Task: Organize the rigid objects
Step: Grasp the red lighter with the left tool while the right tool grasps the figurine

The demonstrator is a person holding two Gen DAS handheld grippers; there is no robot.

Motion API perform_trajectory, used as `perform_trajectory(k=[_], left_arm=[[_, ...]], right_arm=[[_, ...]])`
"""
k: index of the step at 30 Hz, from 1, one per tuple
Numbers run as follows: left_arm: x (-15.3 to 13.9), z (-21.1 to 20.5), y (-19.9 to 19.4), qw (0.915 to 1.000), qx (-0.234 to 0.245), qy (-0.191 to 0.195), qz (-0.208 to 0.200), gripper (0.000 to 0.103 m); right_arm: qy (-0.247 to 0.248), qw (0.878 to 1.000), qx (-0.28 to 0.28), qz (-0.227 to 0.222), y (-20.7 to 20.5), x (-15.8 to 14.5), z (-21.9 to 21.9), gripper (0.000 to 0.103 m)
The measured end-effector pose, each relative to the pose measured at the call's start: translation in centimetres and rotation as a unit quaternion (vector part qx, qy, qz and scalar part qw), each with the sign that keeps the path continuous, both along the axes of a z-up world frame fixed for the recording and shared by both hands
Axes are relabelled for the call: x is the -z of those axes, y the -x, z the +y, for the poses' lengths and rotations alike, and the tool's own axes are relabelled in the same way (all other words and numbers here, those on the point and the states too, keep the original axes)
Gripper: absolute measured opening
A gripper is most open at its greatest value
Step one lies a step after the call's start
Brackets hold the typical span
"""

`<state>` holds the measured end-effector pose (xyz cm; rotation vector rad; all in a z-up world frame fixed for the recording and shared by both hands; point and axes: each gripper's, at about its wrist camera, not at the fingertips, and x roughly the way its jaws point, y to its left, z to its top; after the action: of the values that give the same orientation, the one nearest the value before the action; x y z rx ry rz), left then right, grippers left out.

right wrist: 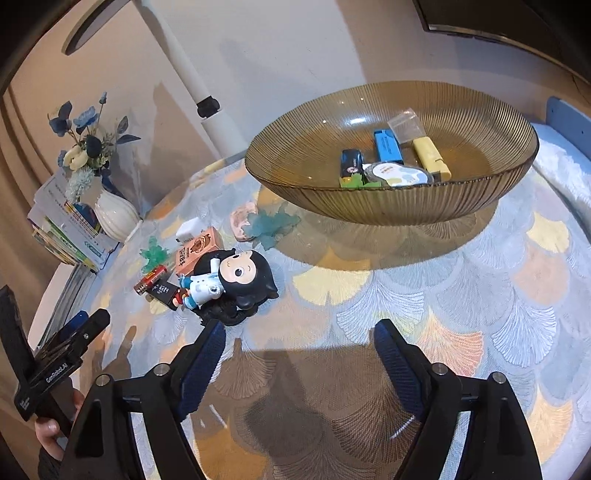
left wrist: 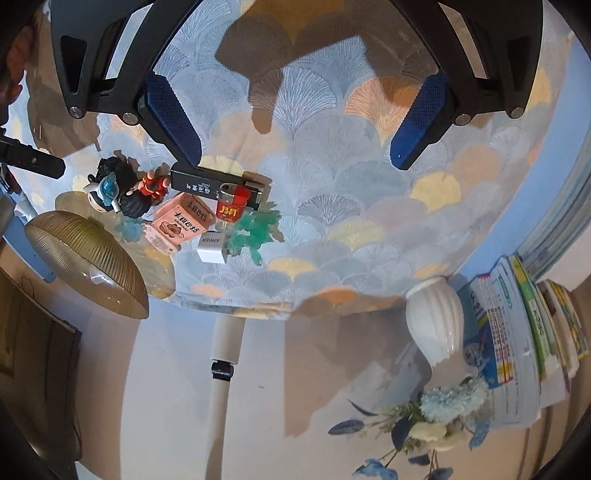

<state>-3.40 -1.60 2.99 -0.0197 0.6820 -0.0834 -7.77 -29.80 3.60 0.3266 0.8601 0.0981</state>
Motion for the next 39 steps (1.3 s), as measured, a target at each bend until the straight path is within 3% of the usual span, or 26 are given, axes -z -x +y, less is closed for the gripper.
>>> perform_trajectory(k=[3,7,17,19,20,21,25,29,31,33,34,36,39], left_arm=[[-0.2,0.1,0.3,1.0,0.0,0.003,-0.008,0.102],[-0.5,0.0,0.7,0.9992,0.033,0.017,-0.016,0.102],[-0.6,-0.6,1.1,0.9988,0.044,0.005,-0.021,0.101],[-0.5,-0.7,0.9,0.9989,0.047,0.004,-0.009,0.085],[-0.4,-0.8,0.6,0.9989,0.046,0.001,0.003,0.071],[-0.4,-0.9,0.2,0.9987,0.048,0.004,0.016,0.067],[-0.7,-1.8,-2.6,0.9946,0.076,0.034,0.062,0.067],[-0.7,-2.8,-5.5,0.9926,0.087,0.029,0.079,0.066],[-0.1,-3.2,-6.8,0.9915,0.089,0.029,0.091,0.061],[0.7,-3.8,-7.6,0.9899,0.093,0.023,0.105,0.04],[0.9,-4.0,-7.8,0.9893,0.094,0.02,0.11,0.038],[1.5,-4.1,-8.0,0.9896,0.087,0.022,0.113,0.025],[1.5,-3.6,-7.4,0.9927,0.073,0.032,0.09,0.021]], right_arm=[[0.002,1.0,0.002,-0.001,0.1,0.0,-0.2,0.082],[0.033,0.997,0.05,-0.058,1.8,-1.6,-0.7,0.083],[0.043,0.997,0.042,-0.048,1.5,-1.5,-0.2,0.083],[0.049,0.996,0.047,-0.06,1.9,-1.8,-0.3,0.083],[0.05,0.996,0.047,-0.063,2.0,-1.8,-0.2,0.083],[0.052,0.996,0.045,-0.063,2.0,-1.8,-0.2,0.083],[0.069,0.995,0.038,-0.068,2.1,-2.1,0.5,0.083],[0.08,0.995,0.01,-0.058,1.6,-2.5,2.0,0.083],[0.052,0.998,-0.015,-0.043,0.9,-2.4,3.0,0.083],[0.044,0.998,-0.033,-0.03,0.0,-2.3,4.5,0.083],[0.062,0.997,-0.037,-0.027,-0.6,-2.3,5.5,0.083],[0.099,0.994,-0.044,-0.026,-1.5,-2.1,7.3,0.083],[0.158,0.987,-0.031,-0.016,-3.1,-1.4,9.1,0.083]])
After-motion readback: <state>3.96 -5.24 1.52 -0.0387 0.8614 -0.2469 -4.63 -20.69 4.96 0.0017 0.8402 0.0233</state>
